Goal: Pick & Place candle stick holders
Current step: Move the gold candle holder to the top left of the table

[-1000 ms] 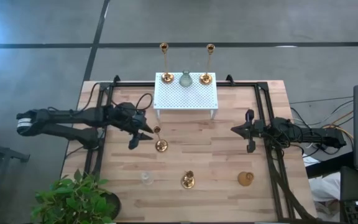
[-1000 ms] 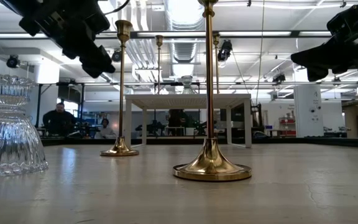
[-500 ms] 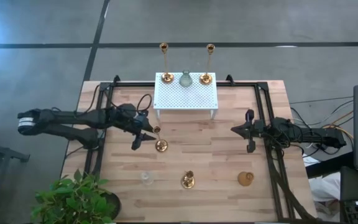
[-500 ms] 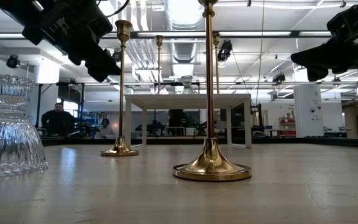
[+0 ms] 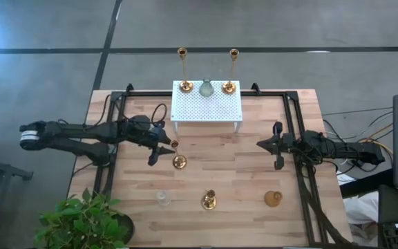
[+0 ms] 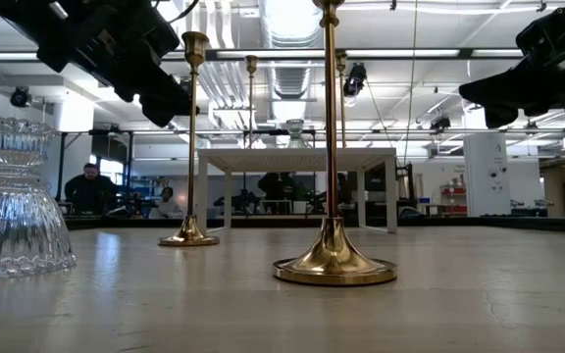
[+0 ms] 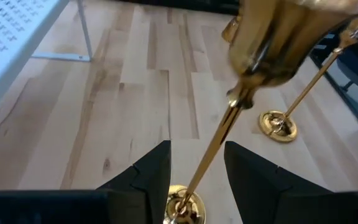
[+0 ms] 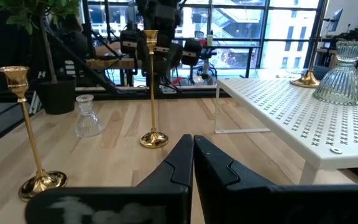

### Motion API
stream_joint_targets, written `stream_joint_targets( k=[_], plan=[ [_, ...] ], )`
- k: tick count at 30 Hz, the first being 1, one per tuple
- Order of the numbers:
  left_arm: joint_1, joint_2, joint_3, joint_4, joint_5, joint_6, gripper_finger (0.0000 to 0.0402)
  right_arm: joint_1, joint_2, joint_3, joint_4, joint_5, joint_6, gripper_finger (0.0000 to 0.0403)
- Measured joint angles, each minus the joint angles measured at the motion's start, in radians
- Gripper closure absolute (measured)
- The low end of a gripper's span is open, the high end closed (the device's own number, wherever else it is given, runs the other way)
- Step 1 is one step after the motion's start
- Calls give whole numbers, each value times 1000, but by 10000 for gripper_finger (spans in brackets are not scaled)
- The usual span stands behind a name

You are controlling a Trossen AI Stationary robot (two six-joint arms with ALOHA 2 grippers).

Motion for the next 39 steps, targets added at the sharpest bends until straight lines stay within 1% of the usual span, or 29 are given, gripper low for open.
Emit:
stream_joint_targets(
  k=[5, 8, 10, 14, 18, 22, 35, 39],
  plan=[
    [0, 0, 0, 32, 52, 1, 247, 0, 0, 0, 0, 0, 0, 394],
    [0, 1, 0, 35, 54, 7, 247, 0, 0, 0, 0, 0, -1, 394],
    [0, 15, 0, 47, 61, 6, 247, 0, 0, 0, 0, 0, 1, 394],
    [-3, 71, 0, 91, 106, 3, 248, 0, 0, 0, 0, 0, 0, 394],
    [-3, 108, 6, 108, 106, -15, 248, 0, 0, 0, 0, 0, -1, 394],
    [-3, 106, 7, 111, 88, -16, 250, 0, 0, 0, 0, 0, 0, 394],
    [-3, 103, 7, 105, 77, -30, 251, 0, 0, 0, 0, 0, 1, 394],
    [-3, 103, 7, 105, 53, -30, 266, 0, 0, 0, 0, 0, 0, 394]
  ],
)
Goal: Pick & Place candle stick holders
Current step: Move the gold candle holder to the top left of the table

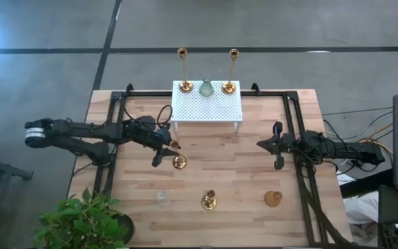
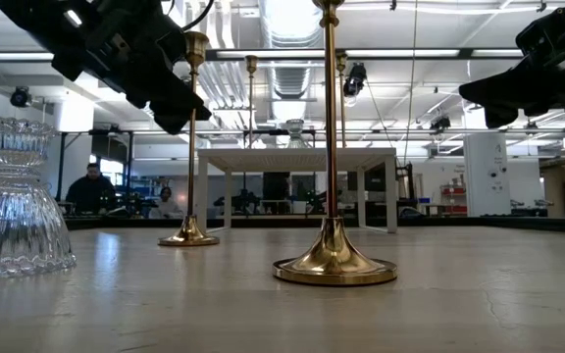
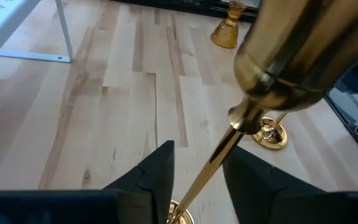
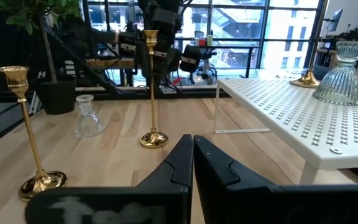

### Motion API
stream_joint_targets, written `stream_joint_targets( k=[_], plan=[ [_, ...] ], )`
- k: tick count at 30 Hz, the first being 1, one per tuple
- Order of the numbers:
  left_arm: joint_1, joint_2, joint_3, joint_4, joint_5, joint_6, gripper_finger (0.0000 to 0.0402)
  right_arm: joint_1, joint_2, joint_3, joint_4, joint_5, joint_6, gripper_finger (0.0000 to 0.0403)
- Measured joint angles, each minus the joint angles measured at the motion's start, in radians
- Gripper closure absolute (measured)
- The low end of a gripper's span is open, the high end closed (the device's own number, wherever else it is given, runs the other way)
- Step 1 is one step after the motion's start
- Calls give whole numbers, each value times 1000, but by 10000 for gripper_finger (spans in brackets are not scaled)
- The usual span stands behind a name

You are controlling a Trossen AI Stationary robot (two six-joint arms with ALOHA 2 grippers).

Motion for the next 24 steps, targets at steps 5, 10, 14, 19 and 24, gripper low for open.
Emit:
stream_joint_targets(
  k=[5, 10, 14, 19, 24],
  plan=[
    [0, 0, 0, 0, -7, 0, 322, 0, 0, 0, 0, 0, 0, 394],
    [1, -1, -1, 4, -9, -8, 380, 0, 0, 0, 0, 0, 0, 394],
    [0, -4, -1, 7, -33, -8, 380, 0, 0, 0, 0, 0, 0, 394],
    [0, -23, 40, -12, -48, -7, 380, 0, 0, 0, 0, 0, 0, 394],
    [0, -46, 145, -162, -76, 23, 380, 0, 0, 0, 0, 0, 0, 394]
  ],
)
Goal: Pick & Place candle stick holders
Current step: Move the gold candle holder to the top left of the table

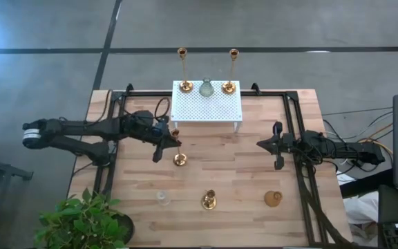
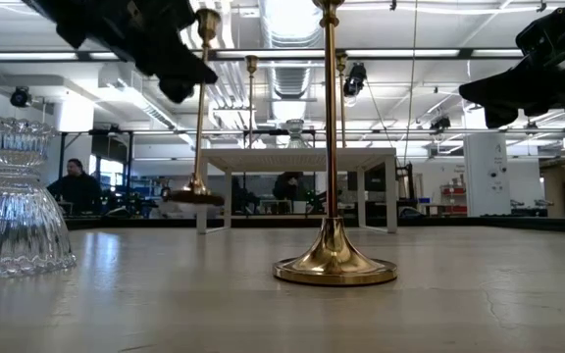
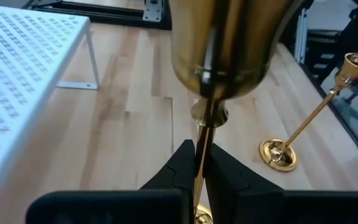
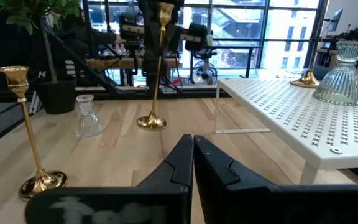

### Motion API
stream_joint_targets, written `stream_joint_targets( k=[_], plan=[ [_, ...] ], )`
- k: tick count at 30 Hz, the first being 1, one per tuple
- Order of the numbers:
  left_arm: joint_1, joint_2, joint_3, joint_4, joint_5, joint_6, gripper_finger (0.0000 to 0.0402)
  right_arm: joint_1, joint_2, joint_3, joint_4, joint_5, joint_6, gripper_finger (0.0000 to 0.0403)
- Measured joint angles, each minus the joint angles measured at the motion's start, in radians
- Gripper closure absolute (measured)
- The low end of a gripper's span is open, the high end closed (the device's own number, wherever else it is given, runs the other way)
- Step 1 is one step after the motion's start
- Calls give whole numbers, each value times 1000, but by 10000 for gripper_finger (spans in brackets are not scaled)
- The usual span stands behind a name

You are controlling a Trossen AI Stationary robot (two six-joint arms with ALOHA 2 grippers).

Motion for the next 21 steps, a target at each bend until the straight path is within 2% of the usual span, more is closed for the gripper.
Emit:
stream_joint_targets(
  k=[6, 11, 16, 21],
  plan=[
    [0, -5, 145, -178, -36, 90, 380, 0, 0, 0, 0, 0, 0, 394],
    [0, -6, 211, -275, -55, 126, 380, 0, 0, 0, 0, 0, 0, 394],
    [0, -13, 166, -279, -83, 129, 380, 0, 0, 0, 0, 0, 0, 394],
    [0, -78, 32, -113, -110, 51, 380, 0, 0, 0, 0, 0, 0, 394]
  ],
)
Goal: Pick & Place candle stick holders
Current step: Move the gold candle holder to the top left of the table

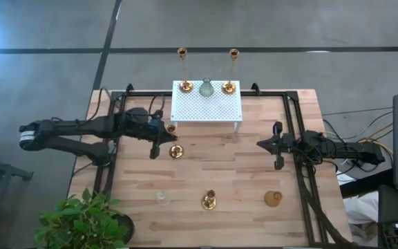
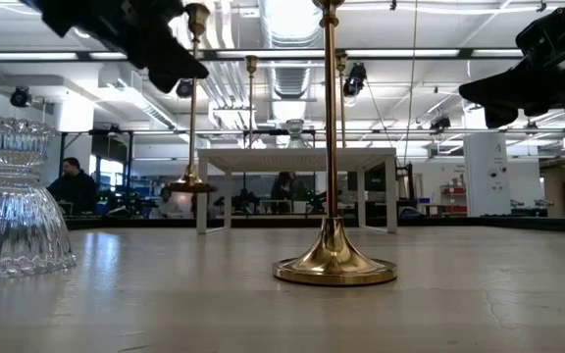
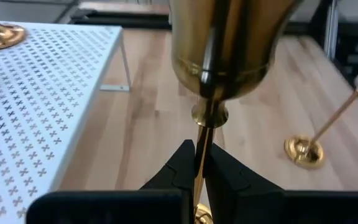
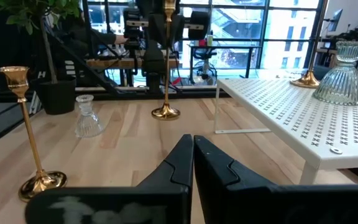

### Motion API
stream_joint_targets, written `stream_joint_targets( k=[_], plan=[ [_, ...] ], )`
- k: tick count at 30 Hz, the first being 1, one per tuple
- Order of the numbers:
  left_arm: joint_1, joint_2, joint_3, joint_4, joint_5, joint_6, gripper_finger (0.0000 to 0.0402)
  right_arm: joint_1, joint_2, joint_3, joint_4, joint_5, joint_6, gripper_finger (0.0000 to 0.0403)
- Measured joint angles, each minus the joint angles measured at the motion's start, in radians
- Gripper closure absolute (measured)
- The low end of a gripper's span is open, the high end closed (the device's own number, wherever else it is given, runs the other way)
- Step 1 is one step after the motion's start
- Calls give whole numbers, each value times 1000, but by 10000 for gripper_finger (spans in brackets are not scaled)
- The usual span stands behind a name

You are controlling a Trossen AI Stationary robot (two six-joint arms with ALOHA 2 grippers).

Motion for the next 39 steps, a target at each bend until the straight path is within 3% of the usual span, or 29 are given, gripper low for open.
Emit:
stream_joint_targets(
  k=[3, 6, 10, 13, 19, 25, 30, 39],
  plan=[
    [0, -73, -66, 44, -30, -58, 380, 0, 0, 0, 0, 0, 1, 394],
    [0, -163, -108, -23, -114, -85, 380, 0, 0, 0, 0, 0, 1, 394],
    [1, -255, -118, -187, -225, -101, 380, 0, 0, 0, 0, 0, 0, 394],
    [1, -302, -117, -201, -260, -109, 380, 0, 0, 0, 0, 0, 1, 394],
    [18, -351, -118, -270, -460, -103, 380, 0, 0, 0, 0, 0, 0, 394],
    [105, -355, -204, -192, -448, -160, 380, 0, 0, 0, 0, 0, 1, 394],
    [172, -379, -283, -18, -445, -206, 380, 0, 0, 0, 0, 0, 1, 394],
    [340, -377, -271, -157, -446, -192, 380, 0, 0, 0, 0, 0, 1, 394]
  ],
)
